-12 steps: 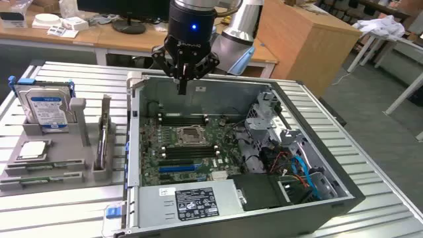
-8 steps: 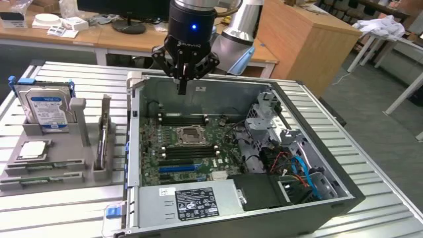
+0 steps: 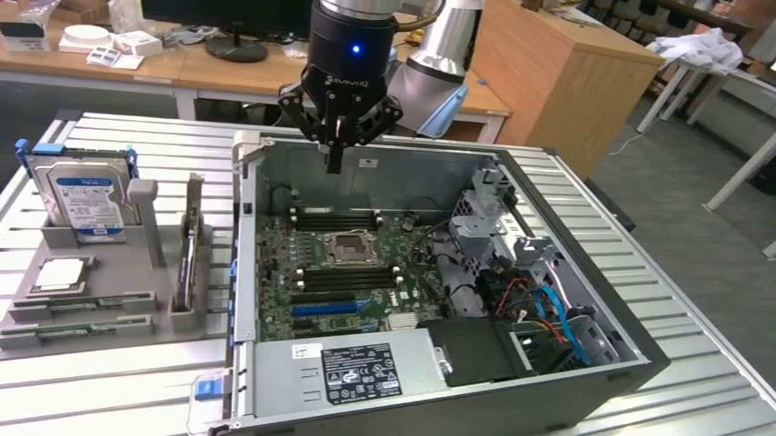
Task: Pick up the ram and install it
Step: 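Reach for the ram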
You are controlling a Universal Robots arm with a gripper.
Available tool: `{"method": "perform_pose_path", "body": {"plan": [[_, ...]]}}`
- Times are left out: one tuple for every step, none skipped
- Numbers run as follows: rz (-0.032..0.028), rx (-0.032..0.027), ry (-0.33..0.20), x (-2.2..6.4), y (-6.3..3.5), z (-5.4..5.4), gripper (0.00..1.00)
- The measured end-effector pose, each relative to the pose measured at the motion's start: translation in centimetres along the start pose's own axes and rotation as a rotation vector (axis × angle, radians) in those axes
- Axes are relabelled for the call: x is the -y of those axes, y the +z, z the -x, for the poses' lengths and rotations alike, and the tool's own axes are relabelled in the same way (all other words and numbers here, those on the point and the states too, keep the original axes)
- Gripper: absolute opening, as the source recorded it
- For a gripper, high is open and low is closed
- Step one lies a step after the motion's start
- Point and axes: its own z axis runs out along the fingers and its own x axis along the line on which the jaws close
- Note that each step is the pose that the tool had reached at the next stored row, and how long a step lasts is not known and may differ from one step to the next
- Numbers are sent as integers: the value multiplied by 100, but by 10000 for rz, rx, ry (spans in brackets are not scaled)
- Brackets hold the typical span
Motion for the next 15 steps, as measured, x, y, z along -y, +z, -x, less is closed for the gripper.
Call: {"method": "perform_pose_path", "body": {"plan": [[1,2,0,0,1,-3,11],[2,3,1,1,1,-11,11],[1,1,0,2,0,-23,11],[0,0,0,3,-1,-38,11],[0,1,0,4,-1,-57,11],[1,1,0,6,-2,-77,11],[1,1,1,7,-2,-96,11],[0,1,0,9,-3,-116,11],[0,0,0,10,-4,-139,11],[0,1,-1,12,-4,-161,11],[0,1,-1,14,-5,-183,11],[0,0,0,15,-5,-205,11],[0,0,1,17,-6,-225,11],[0,1,1,18,-6,-246,11],[0,1,0,20,-7,-266,11]]}}
